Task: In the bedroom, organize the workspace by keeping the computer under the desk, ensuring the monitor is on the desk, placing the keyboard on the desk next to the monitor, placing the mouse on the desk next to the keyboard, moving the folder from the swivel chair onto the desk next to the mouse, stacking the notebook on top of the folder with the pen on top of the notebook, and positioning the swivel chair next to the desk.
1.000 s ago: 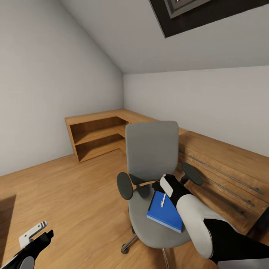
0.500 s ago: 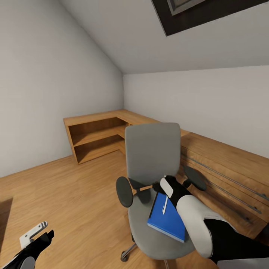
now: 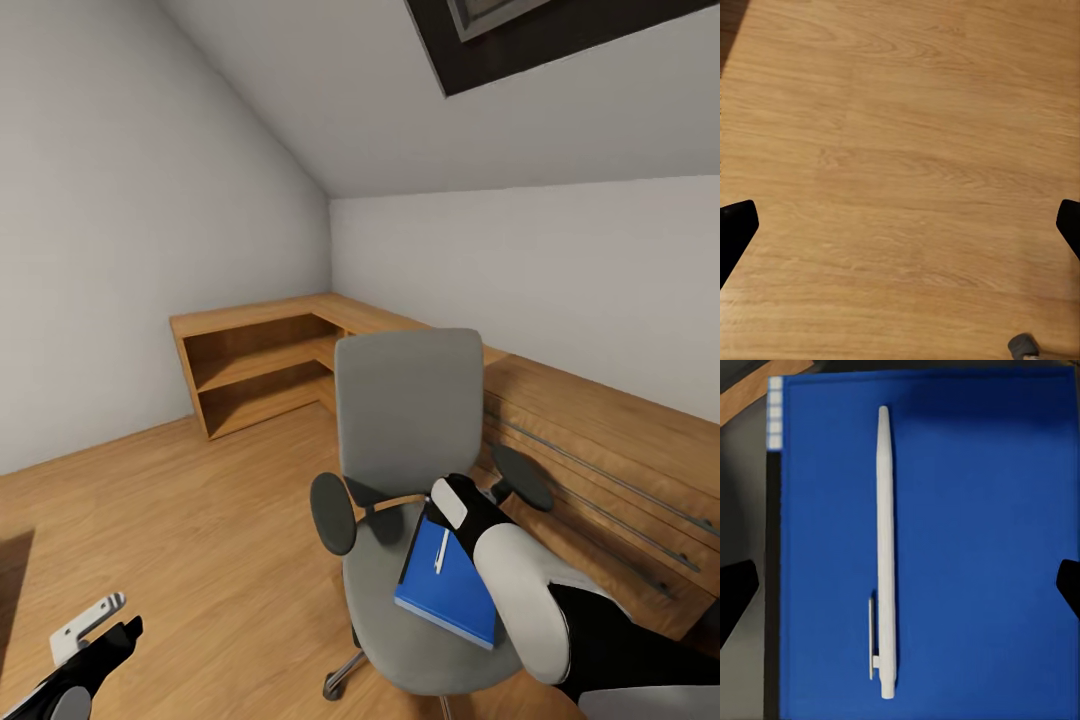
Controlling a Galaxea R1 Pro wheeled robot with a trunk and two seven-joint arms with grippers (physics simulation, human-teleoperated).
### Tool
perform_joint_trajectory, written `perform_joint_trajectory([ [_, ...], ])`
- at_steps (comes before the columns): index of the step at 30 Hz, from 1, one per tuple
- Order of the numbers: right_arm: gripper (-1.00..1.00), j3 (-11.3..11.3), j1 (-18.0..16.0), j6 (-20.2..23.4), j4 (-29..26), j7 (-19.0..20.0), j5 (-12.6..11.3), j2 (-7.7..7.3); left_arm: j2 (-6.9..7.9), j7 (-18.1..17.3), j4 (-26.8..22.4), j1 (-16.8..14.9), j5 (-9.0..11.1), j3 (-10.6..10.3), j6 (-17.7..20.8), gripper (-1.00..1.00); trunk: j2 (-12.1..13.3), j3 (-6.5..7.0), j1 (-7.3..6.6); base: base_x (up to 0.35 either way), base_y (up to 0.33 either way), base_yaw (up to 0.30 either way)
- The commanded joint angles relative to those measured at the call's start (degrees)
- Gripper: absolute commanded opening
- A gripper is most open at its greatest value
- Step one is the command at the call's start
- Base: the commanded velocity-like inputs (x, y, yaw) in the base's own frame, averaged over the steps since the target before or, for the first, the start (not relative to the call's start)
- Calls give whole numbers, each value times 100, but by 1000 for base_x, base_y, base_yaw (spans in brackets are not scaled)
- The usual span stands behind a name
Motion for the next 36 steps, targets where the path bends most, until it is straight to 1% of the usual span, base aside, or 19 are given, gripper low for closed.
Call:
perform_joint_trajectory([
  [1, 100, 17, -1, 8, -8, -49, -54, 1, 1, 45, -12, -3, 62, 1, 15, 100, -3, -6, -1, 0, 0, 0],
  [8, 100, 26, -1, -36, 155, -62, -12, 1, -1, 62, -17, -3, 64, 10, 15, 100, -3, -6, -1, 0, 0, 0],
  [15, 100, 29, 11, -55, 279, -47, -21, 1, -1, 67, -103, -3, 65, 21, 15, 100, -3, -6, -1, 0, 0, 0],
  [17, 100, 43, 16, -58, 344, 1, -23, 1, -66, 82, -167, -12, 65, 78, -11, 100, -3, -6, -1, 0, 0, 0],
  [19, 100, 41, 16, -59, 399, 1, -22, 1, -130, 82, -167, -12, 65, 78, -11, 100, -3, -6, -1, 0, 0, 0],
  [22, 100, 39, 16, -58, 394, 0, -24, 1, -152, 82, -167, -12, 65, 78, -11, 100, -3, -6, -1, 0, 0, 0],
  [25, 100, 43, 22, -56, 398, -1, -26, 1, -247, 82, -218, -12, 65, 130, -5, 100, -3, -6, -1, 0, 0, 0],
  [28, 100, 44, 24, -56, 399, -1, -26, 1, -286, 82, -239, -12, 65, 151, -3, 100, -3, -6, -1, 0, 0, 0],
  [34, 100, 45, 25, -56, 402, -1, -26, 1, -296, 82, -245, -12, 65, 158, -2, 100, -3, -6, -1, 0, 0, 0],
  [36, 100, 45, 25, -56, 406, -1, -26, 1, -298, 82, -246, -12, 65, 163, -2, 100, -83, -42, 43, 0, 0, 0],
])
